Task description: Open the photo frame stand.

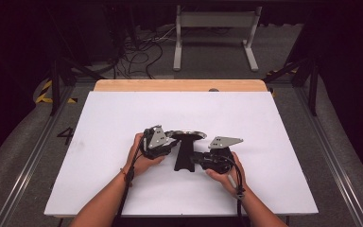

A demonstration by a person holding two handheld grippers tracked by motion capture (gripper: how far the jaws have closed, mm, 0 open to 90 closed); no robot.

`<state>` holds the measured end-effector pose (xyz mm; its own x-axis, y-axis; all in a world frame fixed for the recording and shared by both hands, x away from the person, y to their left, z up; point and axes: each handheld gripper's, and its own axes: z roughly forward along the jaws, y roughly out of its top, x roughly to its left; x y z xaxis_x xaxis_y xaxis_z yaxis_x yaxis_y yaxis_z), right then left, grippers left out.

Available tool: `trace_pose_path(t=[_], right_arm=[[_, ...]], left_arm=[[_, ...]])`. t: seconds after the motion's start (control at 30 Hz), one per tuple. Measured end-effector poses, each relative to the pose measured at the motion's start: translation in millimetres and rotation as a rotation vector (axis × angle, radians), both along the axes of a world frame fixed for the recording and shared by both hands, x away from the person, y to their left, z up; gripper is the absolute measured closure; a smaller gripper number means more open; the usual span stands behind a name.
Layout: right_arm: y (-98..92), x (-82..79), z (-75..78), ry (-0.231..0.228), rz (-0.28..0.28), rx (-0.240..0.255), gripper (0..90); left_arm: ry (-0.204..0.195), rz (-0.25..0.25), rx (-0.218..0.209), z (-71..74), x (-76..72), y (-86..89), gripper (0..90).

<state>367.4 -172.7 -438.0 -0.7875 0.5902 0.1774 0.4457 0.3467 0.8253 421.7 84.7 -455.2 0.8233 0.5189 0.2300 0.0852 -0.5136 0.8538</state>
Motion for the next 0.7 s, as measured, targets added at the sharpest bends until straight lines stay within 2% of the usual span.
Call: trace_pose_path(t=[0.07, 0.27, 0.37, 0.5, 0.6, 0.67, 0.7], right_arm=[[-0.3, -0.9, 2.3, -0.014, 0.004, -0.014, 76.5], [-5.5, -5.0, 9.0, -0.042, 0.008, -0.017, 74.1], [-10.5, -9.8, 16.8, -0.077, -0.005, -0.026, 73.5], [-17.0, -15.0, 21.8, -0.094, -0.016, -0.027, 74.0], [-20.3, -18.3, 28.1, -0.109, -0.019, -0.026, 77.5], [-20.6, -19.1, 29.8, -0.112, -0.019, -0.017, 78.3], [-20.2, -20.1, 31.3, -0.117, -0.018, -0.015, 79.3]], left_arm=[[-0.005, -0.004, -0.007, 3.9, -1.6, 4.9, 57.5], [-0.021, -0.022, 0.023, 13.0, -8.8, 16.2, 56.0], [-0.013, -0.034, 0.031, 17.7, -14.3, 21.8, 53.5], [0.007, -0.044, 0.046, 21.0, -19.4, 30.6, 51.1], [0.031, -0.04, 0.065, 19.0, -22.0, 36.1, 49.7], [0.028, -0.032, 0.102, 16.5, -22.5, 37.0, 49.5], [0.038, -0.034, 0.095, 16.2, -22.1, 37.7, 49.2]])
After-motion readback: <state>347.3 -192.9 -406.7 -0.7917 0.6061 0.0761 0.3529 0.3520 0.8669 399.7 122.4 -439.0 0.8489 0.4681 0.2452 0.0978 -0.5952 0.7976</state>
